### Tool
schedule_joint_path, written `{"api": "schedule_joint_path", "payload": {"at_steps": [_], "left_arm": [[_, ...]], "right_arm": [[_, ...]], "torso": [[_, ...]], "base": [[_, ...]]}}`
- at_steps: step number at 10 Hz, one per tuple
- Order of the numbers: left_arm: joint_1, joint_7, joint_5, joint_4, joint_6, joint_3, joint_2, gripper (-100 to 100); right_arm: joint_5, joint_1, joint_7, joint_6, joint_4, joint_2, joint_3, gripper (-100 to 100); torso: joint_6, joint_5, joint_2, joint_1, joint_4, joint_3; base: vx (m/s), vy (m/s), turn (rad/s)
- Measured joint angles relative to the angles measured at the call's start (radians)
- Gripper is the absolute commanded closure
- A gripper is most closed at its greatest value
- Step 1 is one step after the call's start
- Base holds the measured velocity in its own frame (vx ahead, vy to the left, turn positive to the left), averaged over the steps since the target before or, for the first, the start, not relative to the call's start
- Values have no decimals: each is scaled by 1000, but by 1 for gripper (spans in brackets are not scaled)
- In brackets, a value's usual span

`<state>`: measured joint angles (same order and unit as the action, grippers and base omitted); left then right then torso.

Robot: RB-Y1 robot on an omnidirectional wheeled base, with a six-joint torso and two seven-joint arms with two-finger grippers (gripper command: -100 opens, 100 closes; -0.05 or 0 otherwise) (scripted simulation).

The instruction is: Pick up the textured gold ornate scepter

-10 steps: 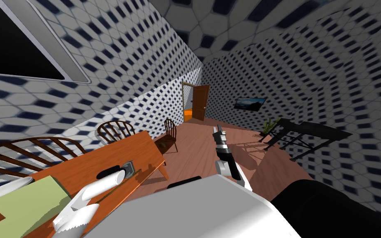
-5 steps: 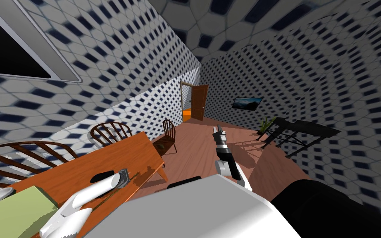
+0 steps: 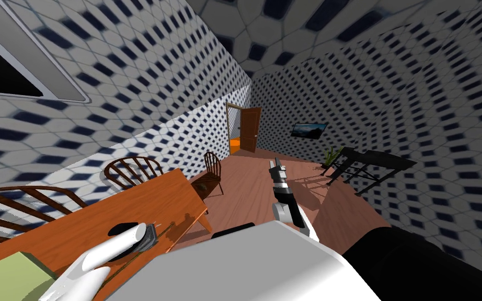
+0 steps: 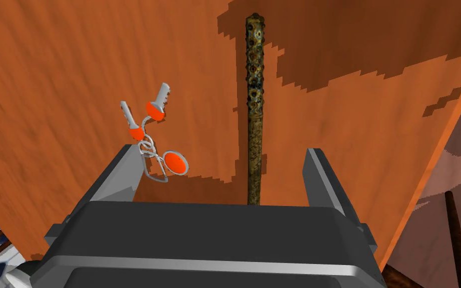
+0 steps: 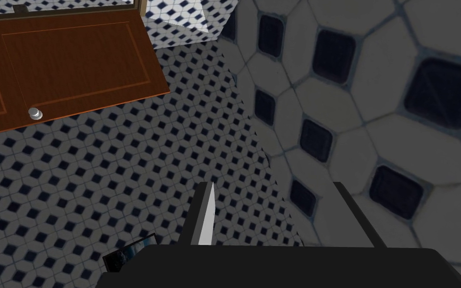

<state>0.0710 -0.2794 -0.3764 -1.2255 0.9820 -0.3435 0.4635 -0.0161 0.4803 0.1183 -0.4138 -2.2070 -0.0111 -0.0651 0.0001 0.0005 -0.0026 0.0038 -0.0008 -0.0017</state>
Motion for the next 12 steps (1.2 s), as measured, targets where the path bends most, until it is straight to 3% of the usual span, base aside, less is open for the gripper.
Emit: {"api": "schedule_joint_path", "payload": {"at_steps": [2, 4, 7, 8, 9, 12], "left_arm": [[-12, 7, -11, 62, 50, -20, 21, -100], [6, 6, -11, 82, 91, -35, 20, -100], [-2, 11, -14, 127, 119, -44, 27, -100], [-2, 11, -14, 127, 123, -44, 27, 0], [-2, 11, -14, 127, 123, -44, 27, -100], [-5, 15, -1, 170, 72, -35, 5, -100]], "right_arm": [[0, 0, 0, 0, 0, 0, 0, 0], [0, 0, 0, 0, 0, 0, 0, 0], [0, 0, 0, 0, 0, 0, 0, 0], [0, 0, 0, 0, 0, 0, 0, 0], [0, 0, 0, 0, 0, 0, 0, 0], [0, 0, 0, 0, 0, 0, 0, 0]], "torso": [[0, 0, 0, 1, 0, 0], [0, 0, 0, 1, 0, 0], [0, 0, 1, -1, 0, 1], [0, 0, 1, -2, 0, 1], [0, -1, 2, -3, 0, 1], [0, 0, 0, 0, 0, 0]], "base": [[38, 59, -87], [26, 41, -44], [9, 18, -23], [0, 0, 0], [15, 21, 18], [23, 36, 13]]}}
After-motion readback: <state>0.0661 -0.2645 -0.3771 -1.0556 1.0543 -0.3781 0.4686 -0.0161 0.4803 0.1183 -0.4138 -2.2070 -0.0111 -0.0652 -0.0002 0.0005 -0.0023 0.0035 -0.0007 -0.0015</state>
